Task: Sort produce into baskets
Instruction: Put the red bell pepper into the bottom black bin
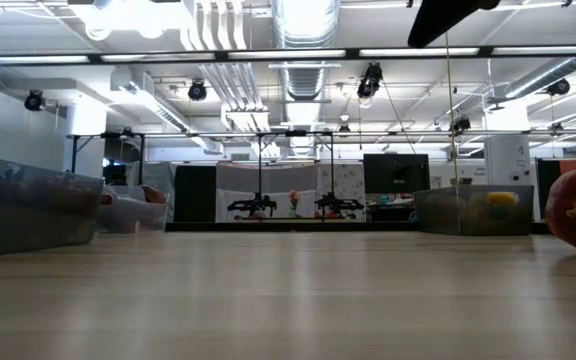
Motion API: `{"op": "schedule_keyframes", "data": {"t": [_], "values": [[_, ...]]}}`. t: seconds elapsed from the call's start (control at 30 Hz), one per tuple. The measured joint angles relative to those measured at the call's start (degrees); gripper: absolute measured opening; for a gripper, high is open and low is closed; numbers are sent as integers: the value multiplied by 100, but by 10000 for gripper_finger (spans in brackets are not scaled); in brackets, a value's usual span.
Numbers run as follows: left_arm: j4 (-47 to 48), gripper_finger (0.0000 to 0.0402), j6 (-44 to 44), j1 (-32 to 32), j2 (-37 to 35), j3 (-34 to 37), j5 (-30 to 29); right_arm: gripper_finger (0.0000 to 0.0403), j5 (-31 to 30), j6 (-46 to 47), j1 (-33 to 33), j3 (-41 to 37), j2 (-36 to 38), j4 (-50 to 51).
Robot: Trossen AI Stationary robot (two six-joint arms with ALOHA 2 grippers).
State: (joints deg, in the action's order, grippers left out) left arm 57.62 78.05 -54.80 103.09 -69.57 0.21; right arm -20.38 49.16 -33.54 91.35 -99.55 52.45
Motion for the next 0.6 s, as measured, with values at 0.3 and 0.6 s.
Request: {"op": "schedule_keyframes", "data": {"t": [0.3,0.6], "values": [[-247,363,-709,210,48,-69,-1833,380,-3,534,-223,0,0,0],[-250,397,-390,-151,273,10,-3118,380,-13,687,-233,0,0,-4]]}}
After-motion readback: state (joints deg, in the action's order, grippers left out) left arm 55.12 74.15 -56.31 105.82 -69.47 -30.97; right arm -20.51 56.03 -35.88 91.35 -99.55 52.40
